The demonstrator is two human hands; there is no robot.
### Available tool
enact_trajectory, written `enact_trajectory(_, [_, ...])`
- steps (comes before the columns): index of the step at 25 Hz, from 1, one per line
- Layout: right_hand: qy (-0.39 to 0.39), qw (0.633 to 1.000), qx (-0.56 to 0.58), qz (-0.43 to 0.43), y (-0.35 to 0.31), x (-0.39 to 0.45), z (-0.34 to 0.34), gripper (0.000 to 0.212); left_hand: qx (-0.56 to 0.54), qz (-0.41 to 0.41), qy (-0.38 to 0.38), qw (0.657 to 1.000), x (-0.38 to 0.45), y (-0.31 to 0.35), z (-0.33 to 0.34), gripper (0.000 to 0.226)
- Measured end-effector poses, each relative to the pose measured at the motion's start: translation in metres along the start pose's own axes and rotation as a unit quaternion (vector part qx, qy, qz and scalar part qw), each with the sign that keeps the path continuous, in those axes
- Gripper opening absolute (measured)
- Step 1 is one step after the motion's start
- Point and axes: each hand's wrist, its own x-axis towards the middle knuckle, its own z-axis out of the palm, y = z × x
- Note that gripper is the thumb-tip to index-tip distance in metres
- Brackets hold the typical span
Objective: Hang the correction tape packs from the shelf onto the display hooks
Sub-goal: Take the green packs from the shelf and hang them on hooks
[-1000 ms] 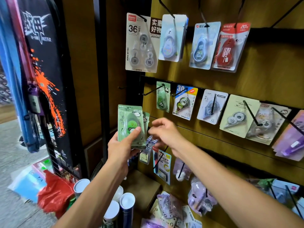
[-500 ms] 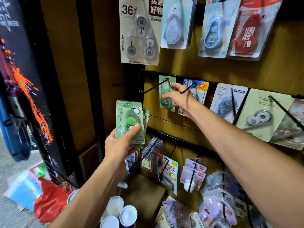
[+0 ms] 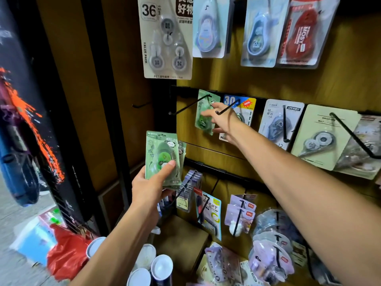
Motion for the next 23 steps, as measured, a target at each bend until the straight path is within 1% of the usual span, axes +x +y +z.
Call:
enact_trajectory(3, [0.018, 1.000, 0.007, 0.007, -0.004, -0.009, -0.001, 0.071, 0.010, 0.008, 0.000, 1.000, -0.002, 0.008, 0.000, 0.033])
enact_trajectory(5, [0.028, 0.999, -0.023, 0.025, 0.002, -0.030, 0.000, 0.071, 0.003, 0.011, 0.004, 1.000, -0.006, 0.014, 0.001, 0.032])
enact_trajectory(6, [-0.005, 0.999, -0.038, 0.038, 0.007, -0.047, 0.002, 0.065, -0.004, 0.012, 0.004, 1.000, -0.009, 0.017, 0.002, 0.031])
enact_trajectory(8, [-0.128, 0.988, -0.048, 0.070, 0.017, -0.092, 0.011, 0.052, -0.018, 0.014, 0.004, 1.000, -0.018, 0.021, 0.005, 0.029])
enact_trajectory(9, [-0.173, 0.981, -0.048, 0.079, 0.022, -0.113, 0.017, 0.052, -0.021, 0.019, 0.002, 1.000, -0.023, 0.023, 0.007, 0.029])
enact_trajectory(10, [-0.192, 0.977, -0.048, 0.079, 0.025, -0.132, 0.022, 0.055, -0.024, 0.021, 0.001, 0.999, -0.030, 0.025, 0.007, 0.029])
enact_trajectory(13, [-0.171, 0.984, -0.018, 0.057, 0.022, -0.163, 0.030, 0.064, -0.034, 0.019, -0.007, 0.999, -0.047, 0.029, 0.001, 0.026])
enact_trajectory(15, [-0.188, 0.981, -0.006, 0.049, 0.016, -0.172, 0.033, 0.067, -0.023, 0.017, -0.005, 1.000, -0.054, 0.031, -0.004, 0.027])
enact_trajectory(17, [-0.180, 0.982, 0.001, 0.064, 0.012, -0.180, 0.041, 0.067, -0.010, 0.009, -0.006, 1.000, -0.058, 0.034, -0.007, 0.034])
enact_trajectory(19, [-0.144, 0.985, 0.026, 0.097, 0.007, -0.187, 0.047, 0.065, -0.007, -0.016, -0.019, 1.000, -0.063, 0.040, -0.008, 0.044])
enact_trajectory(20, [-0.126, 0.985, 0.041, 0.113, 0.004, -0.188, 0.048, 0.064, -0.018, -0.033, -0.020, 0.999, -0.065, 0.043, -0.008, 0.045])
enact_trajectory(21, [-0.118, 0.984, 0.055, 0.125, 0.002, -0.189, 0.048, 0.062, -0.028, -0.042, -0.016, 0.999, -0.068, 0.047, -0.008, 0.041])
enact_trajectory(23, [-0.124, 0.980, 0.068, 0.140, -0.001, -0.190, 0.047, 0.060, 0.002, -0.032, -0.012, 0.999, -0.071, 0.053, -0.010, 0.027])
